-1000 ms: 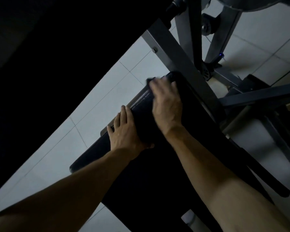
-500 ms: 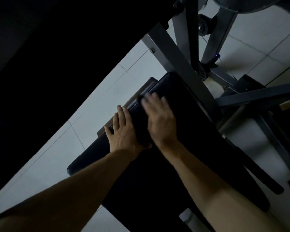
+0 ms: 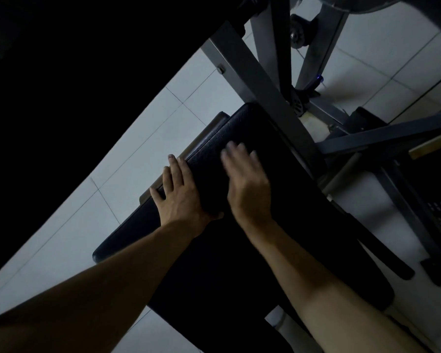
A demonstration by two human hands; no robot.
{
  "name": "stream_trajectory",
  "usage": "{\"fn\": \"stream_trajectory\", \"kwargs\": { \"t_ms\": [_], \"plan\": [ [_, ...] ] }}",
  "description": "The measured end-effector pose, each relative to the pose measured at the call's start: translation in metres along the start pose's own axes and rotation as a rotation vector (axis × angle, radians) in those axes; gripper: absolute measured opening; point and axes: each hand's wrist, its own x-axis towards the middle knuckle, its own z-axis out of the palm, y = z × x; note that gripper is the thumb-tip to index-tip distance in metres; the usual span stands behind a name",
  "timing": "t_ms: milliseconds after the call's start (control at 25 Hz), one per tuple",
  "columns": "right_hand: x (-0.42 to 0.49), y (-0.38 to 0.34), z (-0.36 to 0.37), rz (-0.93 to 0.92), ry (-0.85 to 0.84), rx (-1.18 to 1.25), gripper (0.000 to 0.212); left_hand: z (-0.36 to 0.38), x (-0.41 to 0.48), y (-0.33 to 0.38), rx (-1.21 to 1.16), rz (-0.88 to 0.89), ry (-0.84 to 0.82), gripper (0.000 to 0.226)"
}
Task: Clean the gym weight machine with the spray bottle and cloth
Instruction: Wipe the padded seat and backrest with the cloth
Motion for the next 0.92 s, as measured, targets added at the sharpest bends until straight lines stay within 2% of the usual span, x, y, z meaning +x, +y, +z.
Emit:
{"fn": "stream_trajectory", "kwargs": {
  "t_ms": [120, 160, 200, 320, 360, 400, 520, 640, 760, 920],
  "plan": [
    [-0.032, 0.008, -0.013, -0.287, -0.16, -0.026, 0.049, 0.001, 0.001, 0.001, 0.004, -0.016, -0.003, 0.16],
    [-0.017, 0.023, -0.016, -0.298, -0.143, -0.054, 0.052, 0.001, 0.001, 0.0, 0.005, -0.016, -0.001, 0.16],
    [0.001, 0.038, -0.02, -0.219, -0.11, -0.066, 0.053, 0.002, 0.001, 0.0, 0.003, -0.012, -0.001, 0.159],
    [0.047, 0.053, -0.027, 0.169, -0.005, -0.024, 0.056, 0.002, 0.001, 0.001, -0.011, -0.004, 0.005, 0.158],
    [0.045, 0.043, -0.025, 0.211, -0.006, -0.021, 0.057, 0.002, 0.001, 0.0, -0.018, -0.004, -0.004, 0.159],
    [0.032, 0.035, -0.022, 0.194, -0.034, -0.035, 0.057, 0.002, 0.001, -0.001, -0.021, -0.006, -0.007, 0.159],
    [-0.036, 0.031, -0.034, -0.006, -0.172, -0.122, 0.059, -0.001, -0.003, 0.003, 0.0, 0.007, 0.013, 0.158],
    [-0.08, 0.047, -0.054, -0.026, -0.187, -0.174, 0.062, 0.002, -0.008, 0.022, 0.098, 0.169, -0.02, 0.159],
    [-0.049, 0.049, -0.047, 0.041, -0.115, -0.157, 0.061, 0.008, -0.009, 0.039, 0.17, 0.181, -0.066, 0.161],
    [0.058, 0.033, -0.013, 0.109, -0.011, -0.09, 0.052, 0.012, -0.007, 0.039, 0.19, 0.144, -0.071, 0.16]
  ]
}}
